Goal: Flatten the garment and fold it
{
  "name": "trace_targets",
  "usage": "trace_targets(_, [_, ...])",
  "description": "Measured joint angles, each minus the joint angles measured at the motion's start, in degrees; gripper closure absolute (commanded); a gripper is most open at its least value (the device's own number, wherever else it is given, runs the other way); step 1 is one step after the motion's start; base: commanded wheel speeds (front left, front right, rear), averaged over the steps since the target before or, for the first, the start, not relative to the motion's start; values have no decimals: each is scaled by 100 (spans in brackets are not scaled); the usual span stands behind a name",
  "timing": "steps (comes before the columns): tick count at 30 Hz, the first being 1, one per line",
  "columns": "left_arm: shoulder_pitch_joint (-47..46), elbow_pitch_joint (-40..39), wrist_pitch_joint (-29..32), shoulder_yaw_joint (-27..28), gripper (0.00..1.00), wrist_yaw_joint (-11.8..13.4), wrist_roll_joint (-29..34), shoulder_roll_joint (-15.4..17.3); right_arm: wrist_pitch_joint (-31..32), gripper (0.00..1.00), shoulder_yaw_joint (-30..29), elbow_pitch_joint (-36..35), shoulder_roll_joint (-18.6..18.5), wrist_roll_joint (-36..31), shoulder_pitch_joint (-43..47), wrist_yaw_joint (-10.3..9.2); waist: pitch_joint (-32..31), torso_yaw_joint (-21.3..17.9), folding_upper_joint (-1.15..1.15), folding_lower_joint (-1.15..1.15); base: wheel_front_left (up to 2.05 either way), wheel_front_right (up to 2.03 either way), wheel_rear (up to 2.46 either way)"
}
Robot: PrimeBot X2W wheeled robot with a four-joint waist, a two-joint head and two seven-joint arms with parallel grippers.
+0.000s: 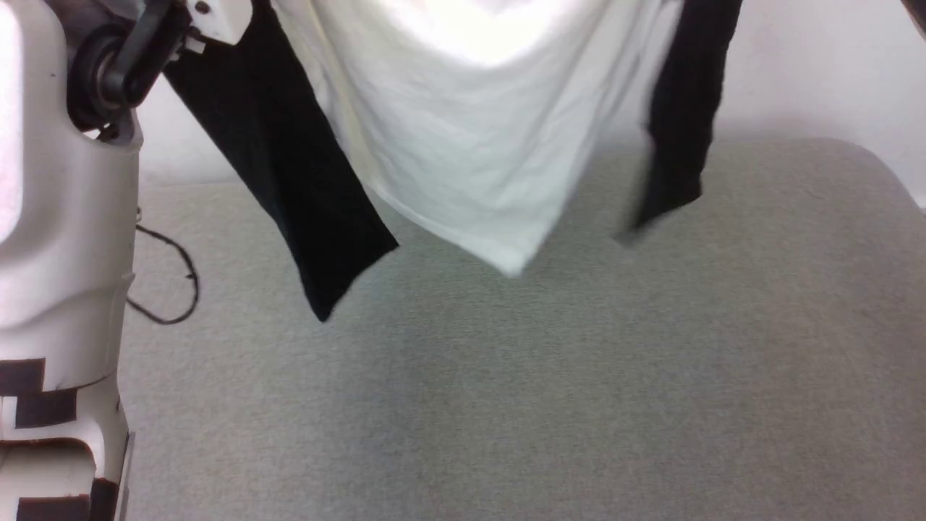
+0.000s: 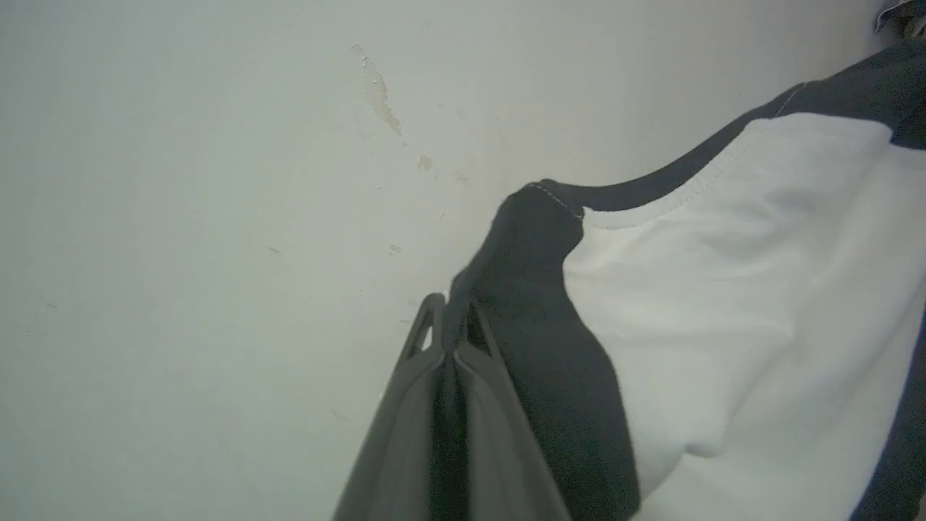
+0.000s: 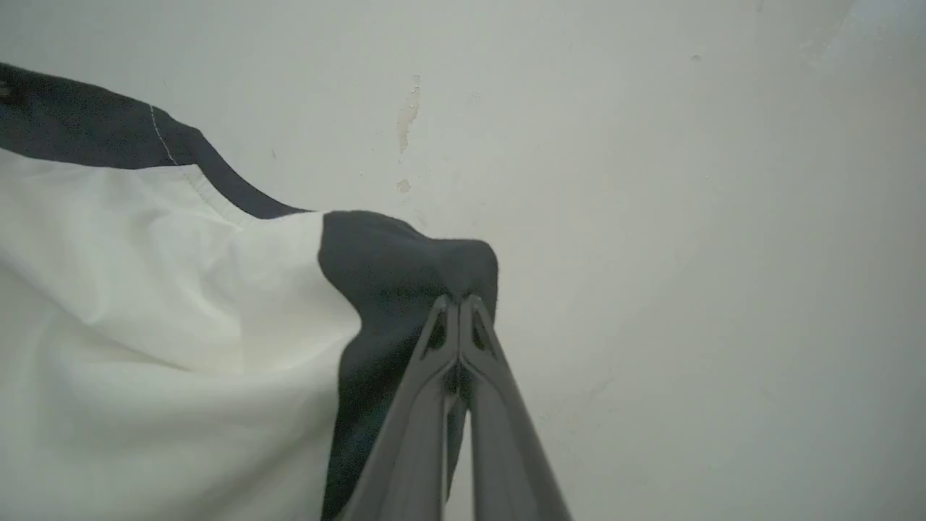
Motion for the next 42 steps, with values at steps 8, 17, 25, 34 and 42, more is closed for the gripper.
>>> trace_targets(8, [-215,-4,-41,-8,100,-26,-90,23,177,100,229,245,3,71,-412,1,281,-214,0,1,0,0,0])
trace_targets(17, [-1477,10,-953,-13,100,-38,392,179,83,100,292,600,-66,-310,-1585,1,1254,-278,0,3,0,0,0])
trace_targets(25, [-2502,478,-1952,-65,100,-91,630,229,-303,100,305,1031,-24,-884,-2714,1,2289,-202,0,4,0,0,0])
trace_targets(34, [-2756,816,-3143,-175,100,-101,627,165,-664,100,477,1244,-85,-1084,-3086,2,3295,-137,0,3,0,0,0])
trace_targets(42, [-2619,832,-3819,-431,100,-143,397,207,-912,100,497,949,-301,-1141,-3003,2,4076,-79,0,3,0,0,0])
